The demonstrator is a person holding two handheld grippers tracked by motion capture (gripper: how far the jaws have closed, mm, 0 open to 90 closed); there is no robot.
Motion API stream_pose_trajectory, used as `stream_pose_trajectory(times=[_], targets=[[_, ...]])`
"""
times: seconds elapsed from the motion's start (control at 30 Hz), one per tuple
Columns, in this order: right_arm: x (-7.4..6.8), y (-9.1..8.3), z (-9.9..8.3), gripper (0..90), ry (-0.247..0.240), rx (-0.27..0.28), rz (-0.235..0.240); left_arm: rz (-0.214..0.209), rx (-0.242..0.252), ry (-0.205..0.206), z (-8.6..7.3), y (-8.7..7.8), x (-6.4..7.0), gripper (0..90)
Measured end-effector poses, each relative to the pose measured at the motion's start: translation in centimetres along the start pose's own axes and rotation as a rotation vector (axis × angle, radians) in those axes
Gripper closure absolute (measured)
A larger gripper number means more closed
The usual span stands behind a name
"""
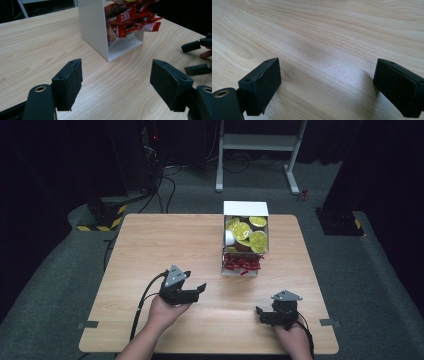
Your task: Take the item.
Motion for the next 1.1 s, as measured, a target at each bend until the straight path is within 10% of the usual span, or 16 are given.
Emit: stream_pose_trajectory(times=[1.1], targets=[[0.0,0.0,0.0,7.5,-0.012,0.002,0.004,-0.024,0.024,0.063,5.1,7.9,3.5,45.8]])
Point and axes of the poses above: each handheld gripper's, and its own axes: y roughly forward along the jaws, z roughly out of its top, x roughly to its right, the point moved 8 cm from there along y, roughly forward along the jaws, and after that the axes turned 3 degrees about z, right-handed, at the moved point
